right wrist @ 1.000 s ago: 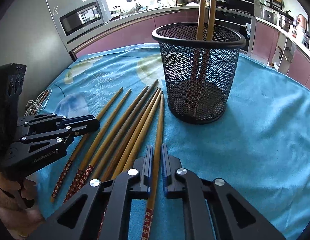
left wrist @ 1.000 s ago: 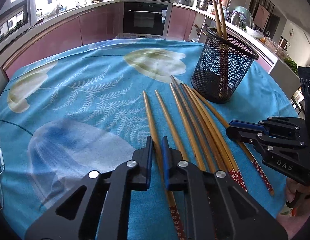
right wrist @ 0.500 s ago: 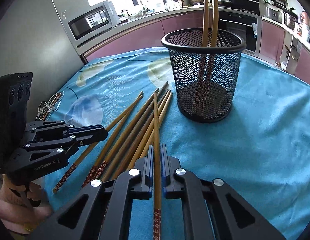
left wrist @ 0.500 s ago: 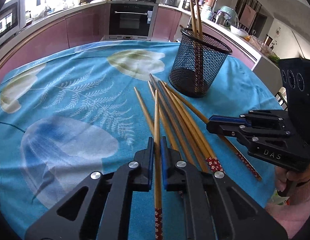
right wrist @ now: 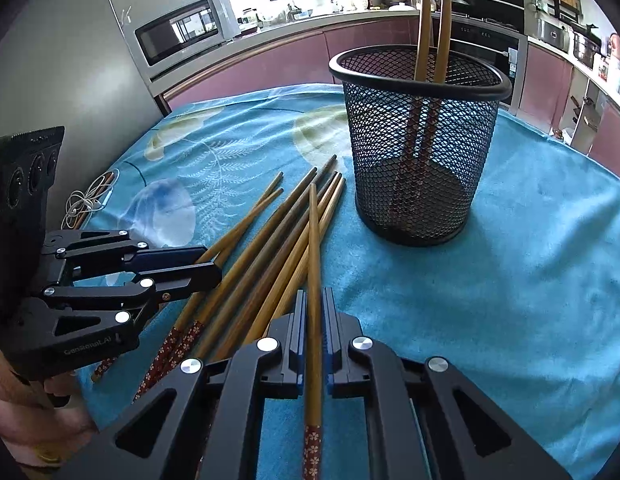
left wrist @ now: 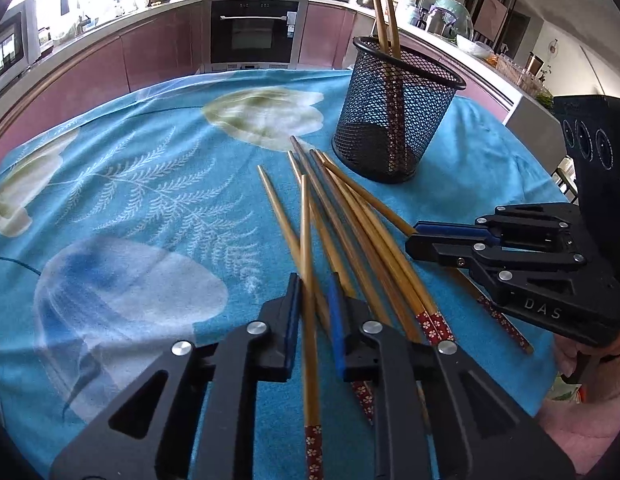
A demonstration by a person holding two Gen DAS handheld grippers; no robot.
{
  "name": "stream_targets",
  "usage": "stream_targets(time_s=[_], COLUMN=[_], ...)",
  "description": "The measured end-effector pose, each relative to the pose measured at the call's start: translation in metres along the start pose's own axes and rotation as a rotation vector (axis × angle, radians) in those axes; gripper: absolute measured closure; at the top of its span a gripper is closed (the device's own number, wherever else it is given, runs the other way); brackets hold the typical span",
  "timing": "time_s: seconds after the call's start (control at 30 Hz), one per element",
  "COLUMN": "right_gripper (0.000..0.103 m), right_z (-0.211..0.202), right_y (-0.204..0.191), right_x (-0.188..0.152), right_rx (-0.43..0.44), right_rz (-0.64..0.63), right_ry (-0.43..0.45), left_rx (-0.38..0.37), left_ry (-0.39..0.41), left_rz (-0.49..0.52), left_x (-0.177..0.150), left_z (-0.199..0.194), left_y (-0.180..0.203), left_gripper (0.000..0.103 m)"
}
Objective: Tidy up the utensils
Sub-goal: 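Close the left tool on a chopstick while the right tool grasps another, then raise the left tool's chopstick into the mesh cup while the right tool inserts its own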
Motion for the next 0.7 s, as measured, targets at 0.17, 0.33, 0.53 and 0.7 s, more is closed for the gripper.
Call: stream_targets(time_s=[0.17, 0.33, 0.53, 0.7], right_gripper=[0.097, 0.097, 0.097, 0.097], right_z=[-0.014, -0.030, -0.050, -0.071], right_y=[-0.002, -0.002, -0.004, -0.004], right_x=[0.008, 0.018, 0.035, 0.056], right_rx=[0.013, 0.025, 0.045, 0.065], right_rz=[-0.005, -0.006, 0.001, 0.012], right_ry=[0.038, 0.085, 0.152, 0.220], left_rx=[0.007, -0.014, -0.073, -0.135], left_ry=[0.010, 0.041, 0.091, 0.159], left_rz=[-0.013, -0.026, -0.059, -0.070], left_x=[0.002, 0.011, 0.030, 0.055], left_z=[-0.003, -0.016, -0.037, -0.063], left_y=[-0.002, -0.003, 0.001, 0.011], left_gripper=[0.095, 0.096, 0.096, 0.096])
Point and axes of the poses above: each gripper's, at about its wrist camera, not at the fingertips, and z roughly the way its jaws point, y to its right, x to its top, the point moved 10 cm from there along z, roughly the way its jaws point, and after that the axes turned 13 degrees about y, right-handed, at the moved point
